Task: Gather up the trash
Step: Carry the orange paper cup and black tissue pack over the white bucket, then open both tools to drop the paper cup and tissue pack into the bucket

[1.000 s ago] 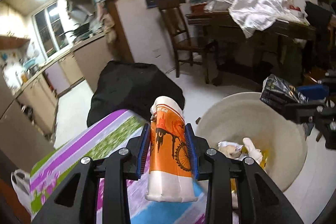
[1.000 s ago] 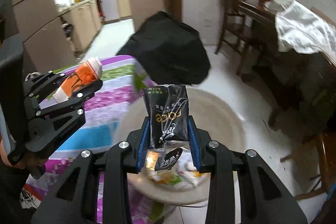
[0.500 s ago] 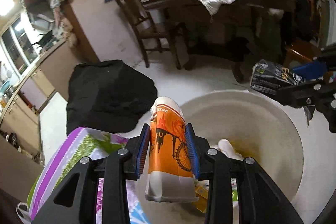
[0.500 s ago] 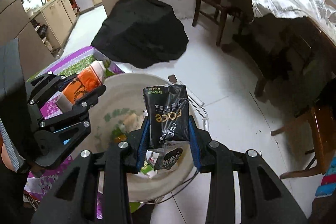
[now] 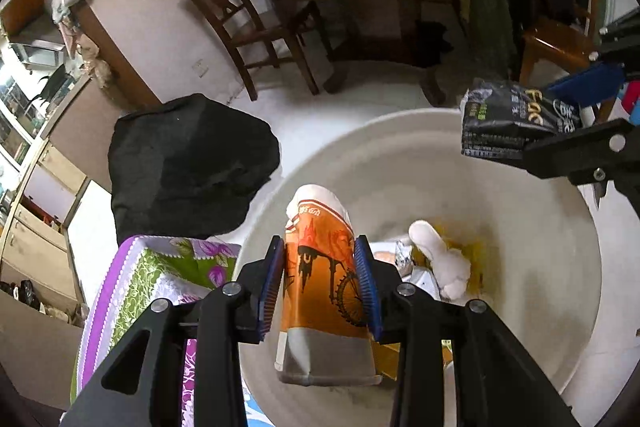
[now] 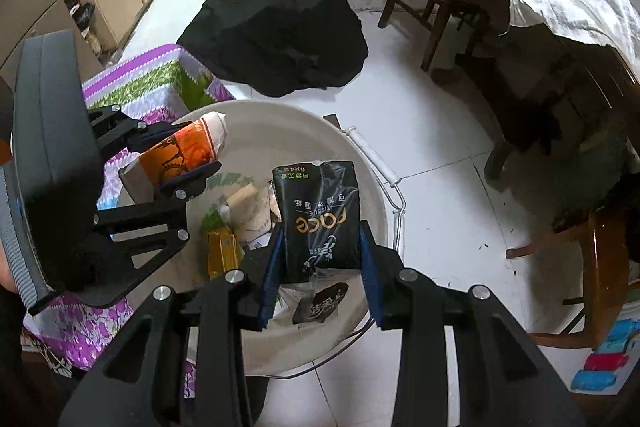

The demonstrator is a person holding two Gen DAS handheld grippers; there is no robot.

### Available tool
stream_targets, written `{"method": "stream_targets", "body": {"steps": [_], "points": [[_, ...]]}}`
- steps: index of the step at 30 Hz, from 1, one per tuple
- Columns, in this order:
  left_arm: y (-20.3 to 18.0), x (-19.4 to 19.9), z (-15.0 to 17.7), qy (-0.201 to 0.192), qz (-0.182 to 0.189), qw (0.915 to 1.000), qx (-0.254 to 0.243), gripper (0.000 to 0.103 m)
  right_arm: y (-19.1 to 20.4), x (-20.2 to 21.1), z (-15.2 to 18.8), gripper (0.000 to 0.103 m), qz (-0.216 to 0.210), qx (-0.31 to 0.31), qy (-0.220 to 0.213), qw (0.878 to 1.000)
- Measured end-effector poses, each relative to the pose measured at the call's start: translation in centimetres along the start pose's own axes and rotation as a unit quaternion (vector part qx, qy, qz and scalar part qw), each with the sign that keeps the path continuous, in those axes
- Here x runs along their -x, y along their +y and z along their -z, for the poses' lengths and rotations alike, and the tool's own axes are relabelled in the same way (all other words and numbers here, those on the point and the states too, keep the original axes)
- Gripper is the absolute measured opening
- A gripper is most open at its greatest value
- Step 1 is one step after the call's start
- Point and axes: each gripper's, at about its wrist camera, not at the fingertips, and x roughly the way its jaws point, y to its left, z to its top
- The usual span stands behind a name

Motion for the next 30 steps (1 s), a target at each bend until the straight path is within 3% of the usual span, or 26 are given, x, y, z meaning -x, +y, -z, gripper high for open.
{"method": "stream_targets", "body": {"steps": [10,30], "points": [[1.4,-1.2,1.7,0.009,0.004,1.0000,0.000,0.038,0.6,-0.5,0.1,0.034,0.023,0.028,0.011,0.999],[0.8,-0.6,2.0,0.005,-0.005,1.0000,-0.001,0.040,1.1,-1.0,-0.1,0.035,0.032,0.047,0.020,0.998]]}}
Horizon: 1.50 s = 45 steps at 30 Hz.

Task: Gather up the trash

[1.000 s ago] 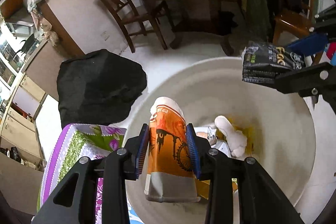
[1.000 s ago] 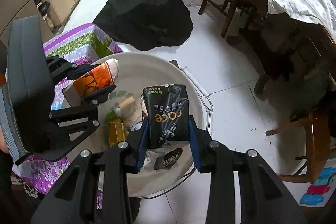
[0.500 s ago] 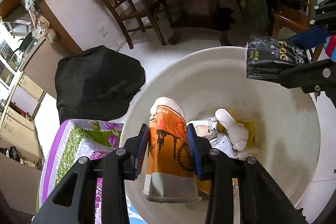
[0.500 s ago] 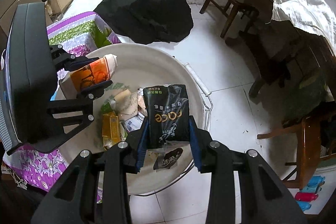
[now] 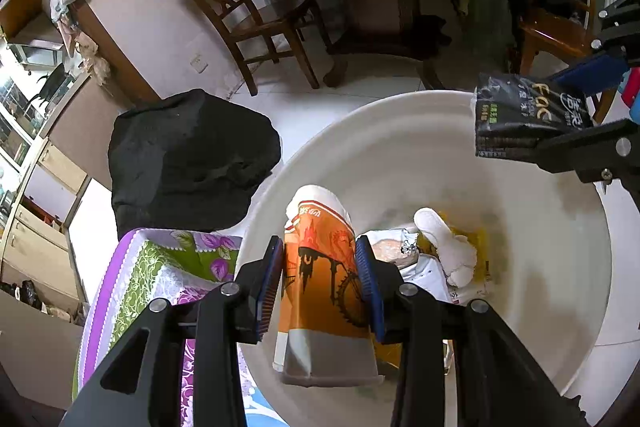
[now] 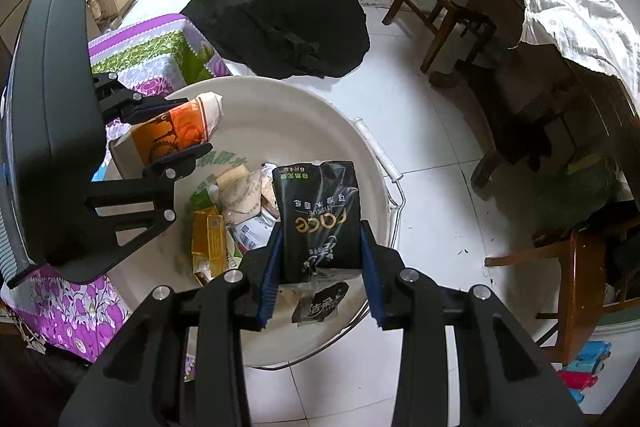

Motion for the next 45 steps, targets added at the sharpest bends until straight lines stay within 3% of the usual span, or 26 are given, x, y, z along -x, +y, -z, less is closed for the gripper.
{"method": "stream_targets", "body": {"steps": [6,27,31,33,36,42,45], "points": [[0.0,0.3,-0.3,-0.009,-0.022,0.9997,0.007,0.062,0.1,-0.4,-0.3,0.048,-0.001,0.006,0.004,1.000],[0.7,0.8,1.5,-0.016,-0.039,0.9986,0.034,0.062,0.9,-1.4,0.9,0.048,-0.006,-0.001,0.003,1.000],[0.3,3.7,3.4,-0.059,-0.057,0.9948,0.060,0.074,0.2,1.0,3.2,0.068,-0.031,-0.057,-0.069,0.996],[0.2,6.0,4.7,-0.094,-0.061,0.9906,0.079,0.082,0.2,2.6,4.8,0.083,-0.020,-0.080,-0.117,0.990],[0.1,9.3,6.7,-0.138,-0.061,0.9825,0.109,0.095,0.6,5.3,8.4,0.096,-0.008,-0.113,-0.186,0.976],[-1.5,15.7,10.7,-0.201,-0.063,0.9677,0.139,0.098,3.2,11.1,16.0,0.097,0.058,-0.159,-0.300,0.939],[-3.3,19.2,12.9,-0.236,-0.075,0.9589,0.139,0.098,4.3,12.9,19.1,0.097,0.071,-0.192,-0.331,0.921]]}}
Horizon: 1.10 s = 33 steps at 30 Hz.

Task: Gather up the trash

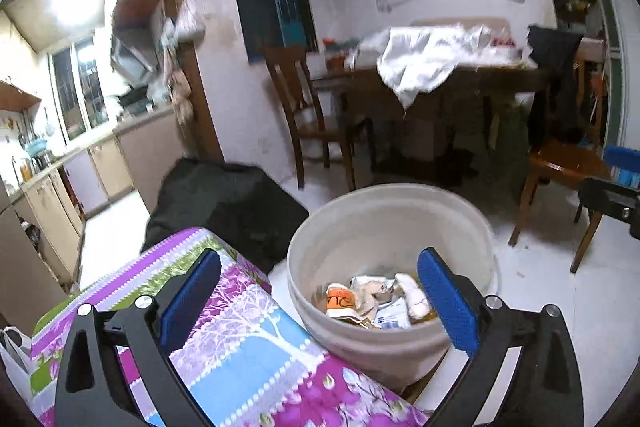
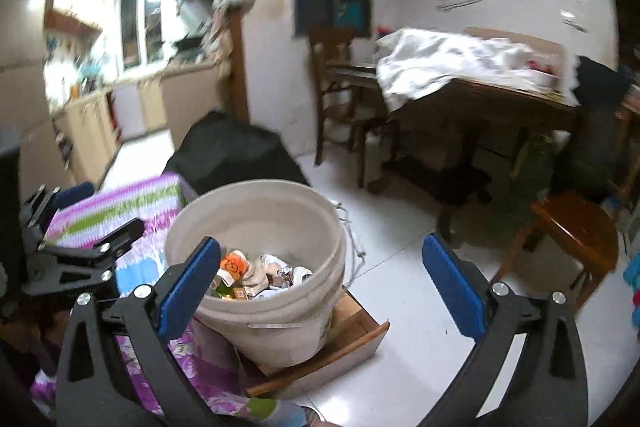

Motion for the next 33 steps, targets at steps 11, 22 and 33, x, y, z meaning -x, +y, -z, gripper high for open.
{"method": "stream_targets", "body": {"steps": [11,22,33], "points": [[-2.4,13.6,4.4,-0.078,-0.020,0.9956,0.047,0.098,2.1,7.6,5.2,0.097,-0.035,-0.018,-0.004,0.999],[-4.0,16.9,7.5,-0.062,-0.006,0.9965,0.056,0.098,1.5,11.9,7.5,0.097,0.041,-0.037,-0.047,0.997],[-4.4,15.5,8.8,-0.060,-0.041,0.9965,0.042,0.098,2.2,11.3,8.3,0.097,0.080,0.001,-0.054,0.995]]}}
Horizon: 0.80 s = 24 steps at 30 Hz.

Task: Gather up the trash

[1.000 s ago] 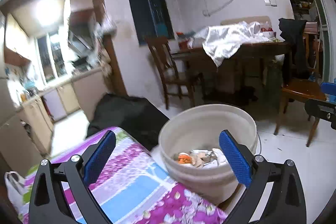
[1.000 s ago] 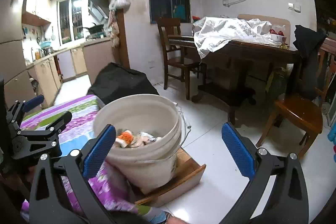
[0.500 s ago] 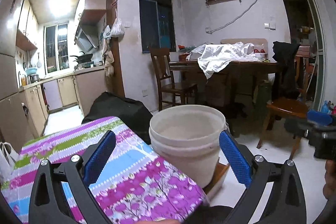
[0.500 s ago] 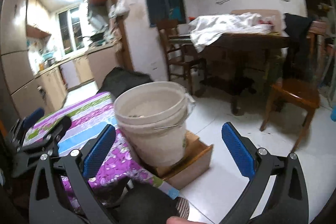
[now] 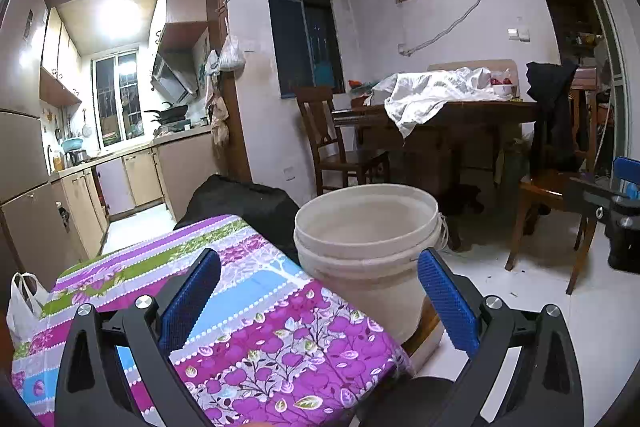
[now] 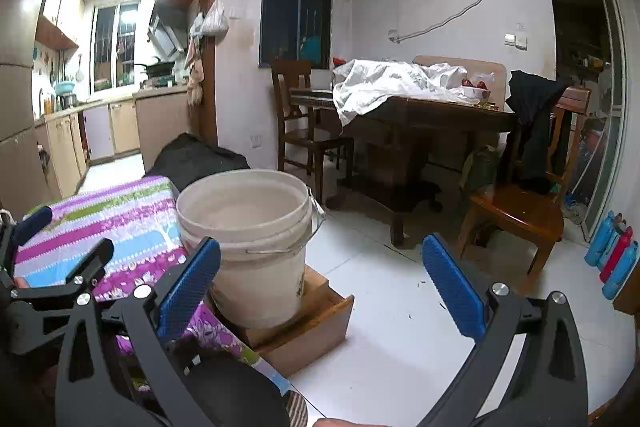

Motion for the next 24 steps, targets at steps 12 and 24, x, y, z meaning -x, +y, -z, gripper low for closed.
{"method": "stream_targets", "body": {"steps": [12,24], "points": [[1.0,-1.5,0.8,0.019,-0.017,0.9996,0.012,0.098,1.9,-1.2,0.7,0.097,-0.011,0.024,0.015,1.000],[1.0,-2.0,1.1,0.014,-0.037,0.9991,0.016,0.098,2.1,-2.1,0.7,0.097,-0.006,0.030,0.027,0.999]]}}
